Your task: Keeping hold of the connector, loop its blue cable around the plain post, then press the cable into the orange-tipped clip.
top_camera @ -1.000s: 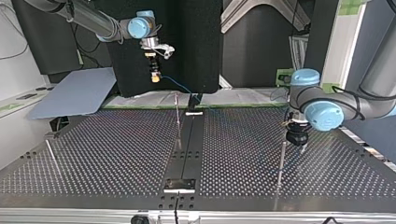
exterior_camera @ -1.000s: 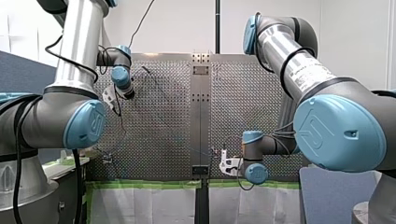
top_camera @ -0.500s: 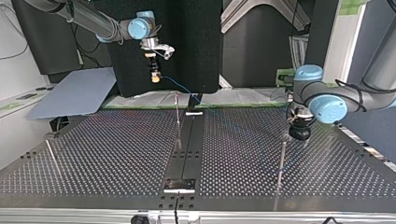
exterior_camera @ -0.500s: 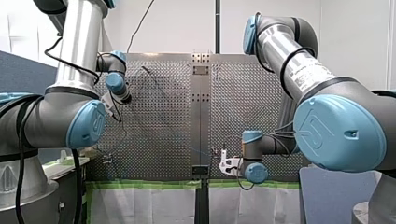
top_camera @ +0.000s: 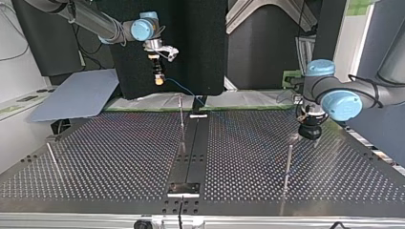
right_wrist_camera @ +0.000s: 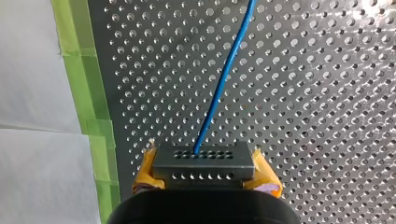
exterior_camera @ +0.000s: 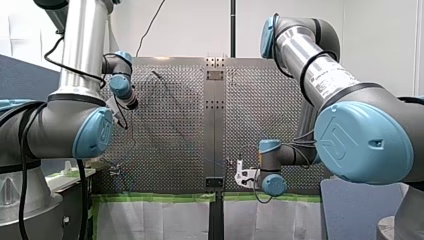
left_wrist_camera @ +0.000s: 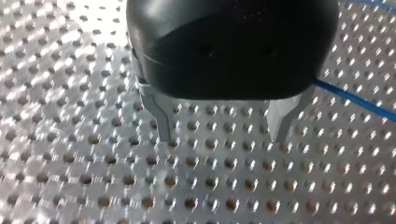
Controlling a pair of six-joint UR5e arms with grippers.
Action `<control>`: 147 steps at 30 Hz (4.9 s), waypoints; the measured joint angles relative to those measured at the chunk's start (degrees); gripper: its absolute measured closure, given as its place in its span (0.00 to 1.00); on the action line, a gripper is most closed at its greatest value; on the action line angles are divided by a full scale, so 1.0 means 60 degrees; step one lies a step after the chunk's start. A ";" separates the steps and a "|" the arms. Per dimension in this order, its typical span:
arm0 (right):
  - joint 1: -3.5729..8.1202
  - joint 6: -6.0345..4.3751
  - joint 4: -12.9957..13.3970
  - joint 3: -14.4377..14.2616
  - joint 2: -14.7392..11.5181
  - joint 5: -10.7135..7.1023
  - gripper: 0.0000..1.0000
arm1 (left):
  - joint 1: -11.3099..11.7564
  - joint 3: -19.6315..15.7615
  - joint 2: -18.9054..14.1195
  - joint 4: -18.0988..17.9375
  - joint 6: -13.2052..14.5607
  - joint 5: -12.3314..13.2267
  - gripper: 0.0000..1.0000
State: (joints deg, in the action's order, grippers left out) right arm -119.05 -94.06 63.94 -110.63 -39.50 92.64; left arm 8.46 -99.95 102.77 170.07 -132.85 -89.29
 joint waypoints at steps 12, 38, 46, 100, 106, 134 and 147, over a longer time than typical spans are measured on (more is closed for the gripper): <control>0.0000 0.0000 -0.0019 0.0016 0.0002 -0.0011 1.00 | -0.0201 -0.0730 -0.1041 0.0330 0.0397 0.0518 0.00; -0.0002 0.0011 -0.0251 0.0136 0.0000 0.0001 1.00 | -0.0567 -0.0812 -0.2828 0.2067 0.1559 0.0552 0.00; -0.0037 0.0014 -0.0326 0.0193 -0.0002 0.0000 1.00 | -0.0616 -0.0172 -0.3520 0.2759 0.2193 0.0535 0.00; -0.0087 0.0015 -0.0623 0.0268 -0.0001 0.0001 1.00 | -0.3896 0.3911 -0.2141 0.6970 0.5621 -0.3105 0.00; -0.0088 0.0017 -0.0654 0.0271 -0.0002 0.0000 1.00 | -0.3876 0.3683 -0.2140 0.7068 0.5757 -0.3559 0.00; -0.0087 0.0034 -0.0679 0.0274 -0.0002 0.0001 1.00 | -0.3794 0.3624 -0.2150 0.7370 0.5955 -0.5375 0.00; -0.0087 0.0020 -0.0688 0.0274 -0.0002 0.0000 1.00 | -0.3981 0.3624 -0.2143 0.6902 0.6471 -0.4678 0.00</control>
State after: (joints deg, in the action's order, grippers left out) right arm -119.58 -93.94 59.81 -108.99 -39.52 92.65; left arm -15.43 -78.21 89.91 211.48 -94.02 -117.36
